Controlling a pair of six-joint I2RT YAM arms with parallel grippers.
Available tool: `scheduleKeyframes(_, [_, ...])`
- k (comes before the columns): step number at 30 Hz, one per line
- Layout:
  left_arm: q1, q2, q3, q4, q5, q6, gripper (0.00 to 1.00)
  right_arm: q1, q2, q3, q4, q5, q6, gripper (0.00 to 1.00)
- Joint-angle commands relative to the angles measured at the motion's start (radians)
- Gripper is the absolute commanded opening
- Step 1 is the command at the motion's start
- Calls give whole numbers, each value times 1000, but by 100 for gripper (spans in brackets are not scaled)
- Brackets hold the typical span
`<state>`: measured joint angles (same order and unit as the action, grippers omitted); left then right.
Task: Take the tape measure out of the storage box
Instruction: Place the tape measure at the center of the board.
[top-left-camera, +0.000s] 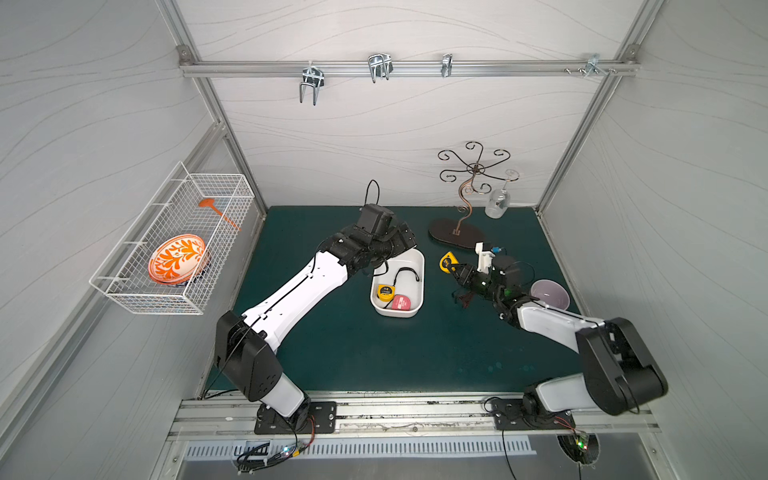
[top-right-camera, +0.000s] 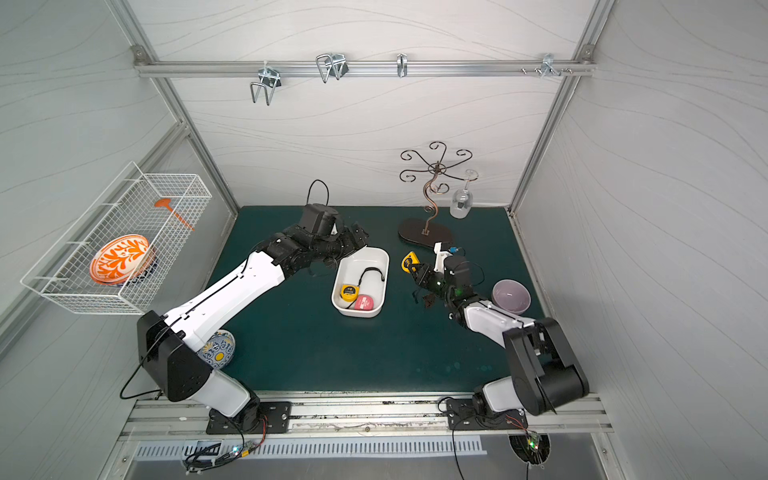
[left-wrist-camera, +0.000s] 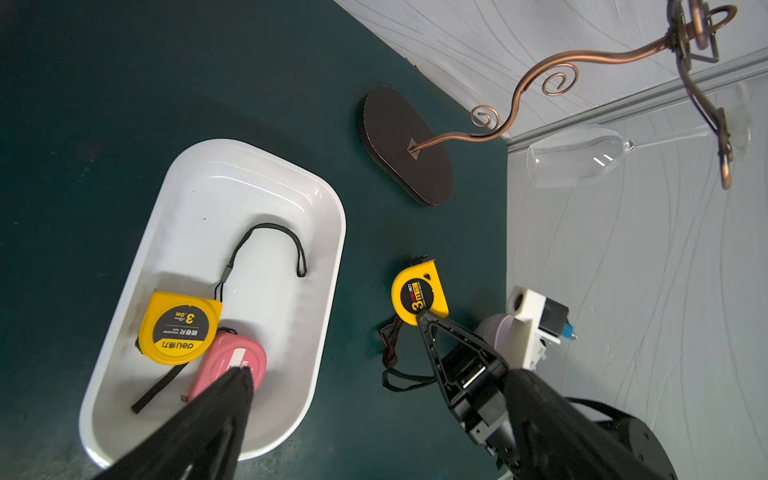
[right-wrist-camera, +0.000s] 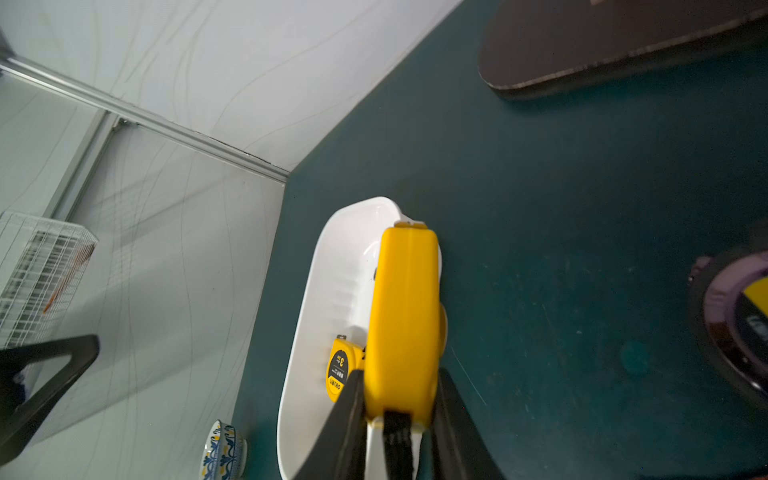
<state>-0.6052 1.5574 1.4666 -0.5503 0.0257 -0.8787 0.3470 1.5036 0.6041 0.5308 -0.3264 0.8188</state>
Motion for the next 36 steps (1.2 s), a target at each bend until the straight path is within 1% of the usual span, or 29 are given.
scheduleKeyframes(1, [10,-36,-37,-5,-14,42,100,-16,63,47,67,-65,93,6])
scheduleKeyframes(7, [21,-63,-89,8,-5,41,100,-17,175,115,29,-73,145,5])
scheduleKeyframes(15, [40,-71,-115,23,9,38,100,-17,289,149,-5,-82,169,8])
scheduleKeyframes(18, [42,-69,-117,24,13,42,100,-17,311,151,-9,-79,169,8])
scheduleKeyframes(21, [45,-67,-117,22,16,44,100,-18,311,156,-52,-74,155,9])
scheduleKeyframes(24, [49,-66,-117,15,21,53,100,-18,309,165,-103,-83,141,20])
scheduleKeyframes(27, [51,-51,-100,-1,42,89,100,-17,295,157,-138,-82,135,39])
scheduleKeyframes(29, [51,-20,-63,-45,65,131,100,-18,278,147,-160,-80,126,54])
scheduleKeyframes(32, [51,33,-8,-120,95,184,100,-17,240,124,-174,-68,110,70])
scheduleKeyframes(33, [51,49,5,-136,104,199,100,-18,223,114,-174,-66,107,75])
scheduleKeyframes(36, [50,84,23,-163,123,233,100,-14,167,97,-204,-65,82,85])
